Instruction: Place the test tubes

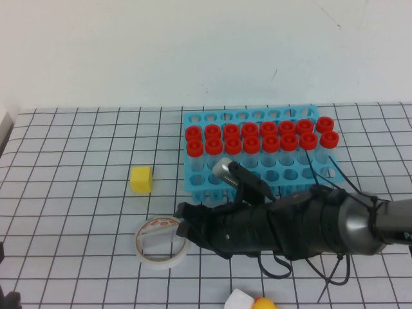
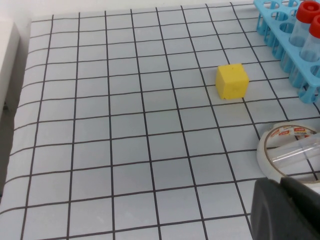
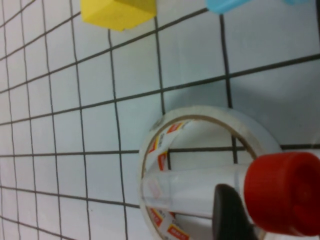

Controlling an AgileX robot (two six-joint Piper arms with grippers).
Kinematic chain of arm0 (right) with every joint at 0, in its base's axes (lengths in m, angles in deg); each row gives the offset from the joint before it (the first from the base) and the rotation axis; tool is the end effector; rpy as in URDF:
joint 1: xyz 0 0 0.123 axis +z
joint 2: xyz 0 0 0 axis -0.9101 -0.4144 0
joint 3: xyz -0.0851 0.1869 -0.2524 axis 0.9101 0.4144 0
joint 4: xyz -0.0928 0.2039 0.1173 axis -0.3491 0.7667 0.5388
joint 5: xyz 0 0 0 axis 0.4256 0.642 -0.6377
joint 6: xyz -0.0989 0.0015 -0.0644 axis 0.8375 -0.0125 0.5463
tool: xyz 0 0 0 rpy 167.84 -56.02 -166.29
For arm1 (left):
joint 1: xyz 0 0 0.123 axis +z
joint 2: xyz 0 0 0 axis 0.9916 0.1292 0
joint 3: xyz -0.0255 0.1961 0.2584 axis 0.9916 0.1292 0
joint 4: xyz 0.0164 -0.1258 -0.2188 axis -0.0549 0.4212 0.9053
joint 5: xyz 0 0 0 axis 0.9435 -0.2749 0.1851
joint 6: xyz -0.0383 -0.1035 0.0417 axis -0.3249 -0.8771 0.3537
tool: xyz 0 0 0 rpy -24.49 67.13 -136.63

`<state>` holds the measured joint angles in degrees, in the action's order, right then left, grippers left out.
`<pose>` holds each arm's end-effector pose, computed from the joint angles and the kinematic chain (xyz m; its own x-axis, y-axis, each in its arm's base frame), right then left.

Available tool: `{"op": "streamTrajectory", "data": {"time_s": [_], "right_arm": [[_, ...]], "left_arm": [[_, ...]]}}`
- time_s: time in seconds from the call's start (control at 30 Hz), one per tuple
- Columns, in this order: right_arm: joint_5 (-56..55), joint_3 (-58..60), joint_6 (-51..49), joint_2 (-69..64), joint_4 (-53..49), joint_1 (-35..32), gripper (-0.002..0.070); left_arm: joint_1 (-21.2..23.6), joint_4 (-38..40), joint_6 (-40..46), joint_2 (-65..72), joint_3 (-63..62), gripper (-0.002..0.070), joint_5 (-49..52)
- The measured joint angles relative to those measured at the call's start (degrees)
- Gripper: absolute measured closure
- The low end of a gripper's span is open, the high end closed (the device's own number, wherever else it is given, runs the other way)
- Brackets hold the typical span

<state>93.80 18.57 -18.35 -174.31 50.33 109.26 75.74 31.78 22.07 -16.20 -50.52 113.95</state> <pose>0.3227 0.3210 0.1473 -0.8836 0.3528 -0.3078 0.0810 0.7627 0.6416 0.0957 -0.0167 0.2985 -0.4118 -0.0317 -0.9107 0.1270 0.9877 -0.0917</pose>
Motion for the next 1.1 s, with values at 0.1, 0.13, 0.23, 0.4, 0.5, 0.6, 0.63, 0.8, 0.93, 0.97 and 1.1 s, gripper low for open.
{"op": "streamTrajectory", "data": {"time_s": [0.1, 0.13, 0.23, 0.4, 0.5, 0.6, 0.63, 0.8, 0.93, 0.97, 1.1], "right_arm": [[0.0, 0.0, 2.4, 0.7, 0.0, 0.0, 0.0364], [0.0, 0.0, 3.1, 1.0, 0.0, 0.0, 0.0366], [-1.0, 0.0, 5.2, 1.9, 0.0, 0.0, 0.0366], [-2.1, 0.0, 8.6, 3.6, 0.0, 0.0, 0.0366], [-2.1, 0.0, 10.1, 4.7, 0.0, 0.0, 0.0366], [-2.1, 0.0, 14.0, 6.3, 0.0, 0.0, 0.0367], [-2.1, 0.0, 16.2, 7.0, 0.0, 0.0, 0.0367], [-2.2, 0.1, 30.4, 12.8, 0.0, 0.0, 0.0367], [-2.3, 1.1, 40.8, 17.0, 0.0, 0.0, 0.0367], [-2.3, 1.7, 42.6, 17.8, 0.0, 0.0, 0.0367], [-2.5, 5.7, 49.9, 22.0, 0.0, 0.0, 0.0367]], "left_arm": [[0.0, 0.0, 0.0, 0.0, 0.0, 0.0676, 0.0], [0.0, 0.0, 0.0, 0.0, 0.0, 0.0676, 0.0], [0.0, 0.0, 0.0, 0.0, 0.0, 0.0676, 0.0], [0.0, 0.0, 0.0, 0.0, 0.0, 0.0676, 0.2], [0.0, 0.0, 0.0, 0.0, 0.0, 0.0676, 0.2], [0.0, 0.0, 0.0, 0.0, 0.0, 0.0676, 0.3], [0.0, 0.0, 0.0, 0.0, 0.0, 0.0676, 0.5], [0.0, 0.0, 0.0, 0.0, 0.0, 0.0676, 1.1], [0.0, 0.0, 0.0, 0.0, 0.0, 0.0676, 1.6], [0.0, 0.0, 0.0, 0.0, 0.0, 0.0676, 1.8], [0.0, 0.0, 0.0, 0.0, 0.0, 0.0676, 2.5]]}}
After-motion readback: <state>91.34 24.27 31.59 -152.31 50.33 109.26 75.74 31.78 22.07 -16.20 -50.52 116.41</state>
